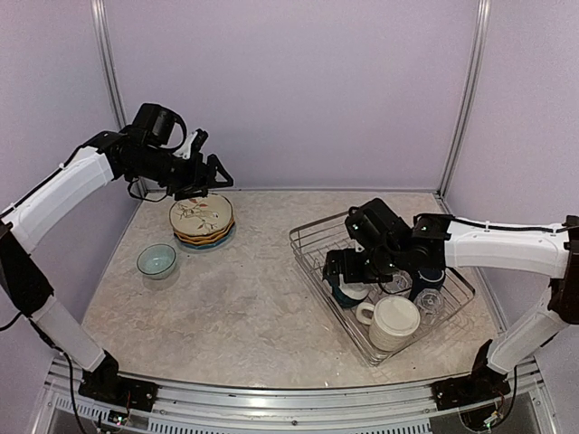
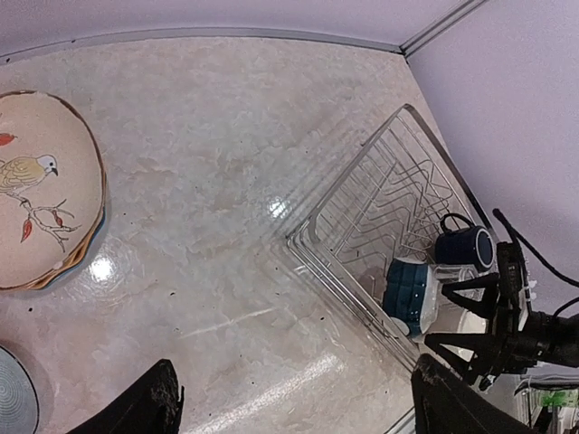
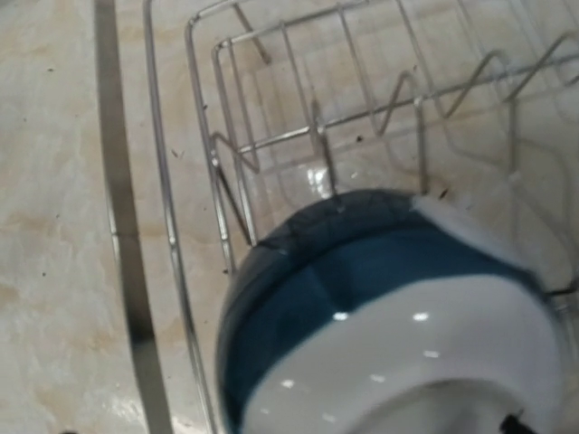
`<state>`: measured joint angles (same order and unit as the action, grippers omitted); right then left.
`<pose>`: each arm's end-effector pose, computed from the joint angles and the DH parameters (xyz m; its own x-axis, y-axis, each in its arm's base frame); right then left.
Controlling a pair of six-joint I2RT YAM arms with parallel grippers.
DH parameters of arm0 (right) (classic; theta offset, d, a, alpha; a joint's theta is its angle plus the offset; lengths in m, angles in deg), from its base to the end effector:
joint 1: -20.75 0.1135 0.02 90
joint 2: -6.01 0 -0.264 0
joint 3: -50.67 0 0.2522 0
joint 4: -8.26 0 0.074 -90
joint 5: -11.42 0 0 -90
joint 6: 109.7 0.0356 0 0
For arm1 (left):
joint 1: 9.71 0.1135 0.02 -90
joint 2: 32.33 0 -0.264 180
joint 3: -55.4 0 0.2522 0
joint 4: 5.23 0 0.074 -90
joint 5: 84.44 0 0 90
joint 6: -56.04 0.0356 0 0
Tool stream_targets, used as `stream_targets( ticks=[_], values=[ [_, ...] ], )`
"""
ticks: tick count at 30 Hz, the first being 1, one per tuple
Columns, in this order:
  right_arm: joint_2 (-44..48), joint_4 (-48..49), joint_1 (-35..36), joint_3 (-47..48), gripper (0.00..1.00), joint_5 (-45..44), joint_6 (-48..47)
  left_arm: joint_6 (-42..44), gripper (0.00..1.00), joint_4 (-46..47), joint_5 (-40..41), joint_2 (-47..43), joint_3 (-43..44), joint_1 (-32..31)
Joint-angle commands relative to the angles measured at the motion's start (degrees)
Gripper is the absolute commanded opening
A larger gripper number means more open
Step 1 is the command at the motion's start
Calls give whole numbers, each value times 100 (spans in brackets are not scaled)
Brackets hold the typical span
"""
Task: Unload the mixed dishes from the dish rack
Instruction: Adjust the bowl on the dish rack.
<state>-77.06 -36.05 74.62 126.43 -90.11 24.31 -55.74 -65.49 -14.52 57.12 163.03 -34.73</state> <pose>0.1861 0.2429 0.2581 -0.8314 0.0157 -0.5554 -0.1954 0.9275 0.3187 0.3000 -0.1535 0.3842 -0.7970 -0.0126 -0.6039 0.3580 0.7954 -0.4891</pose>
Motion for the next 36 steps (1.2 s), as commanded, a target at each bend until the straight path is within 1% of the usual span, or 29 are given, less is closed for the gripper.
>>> stream_targets(
  ticks=[1, 5, 7, 13, 19, 22, 31, 36],
  values=[
    [-481, -343, 184, 354, 99, -156, 706, 67, 84, 300, -158, -279, -64, -80],
    [-700, -320, 203, 377, 99, -226, 1100, -30, 84, 370, -394, -365, -145, -142],
    [-734, -356, 203, 359, 99, -423, 1335, -45, 84, 444, -467, -425, -209, -180],
    [-869, -488, 203, 349, 100, -880, 2035, -20, 84, 355, -373, -418, -162, -198],
    [-962, -561, 201, 308, 100, -844, 2389, -9, 84, 385, -328, -466, -202, -203],
    [-1027, -890, 199, 337, 100, -958, 2574, -32, 84, 377, -357, -416, -201, -201],
    [-1176, -1169, 203, 424, 100, -989, 2341, -53, 84, 353, -391, -337, -177, -198],
    [-1305, -1202, 203, 620, 100, -1045, 1989, -37, 84, 343, -385, -339, -167, -197]
  ],
)
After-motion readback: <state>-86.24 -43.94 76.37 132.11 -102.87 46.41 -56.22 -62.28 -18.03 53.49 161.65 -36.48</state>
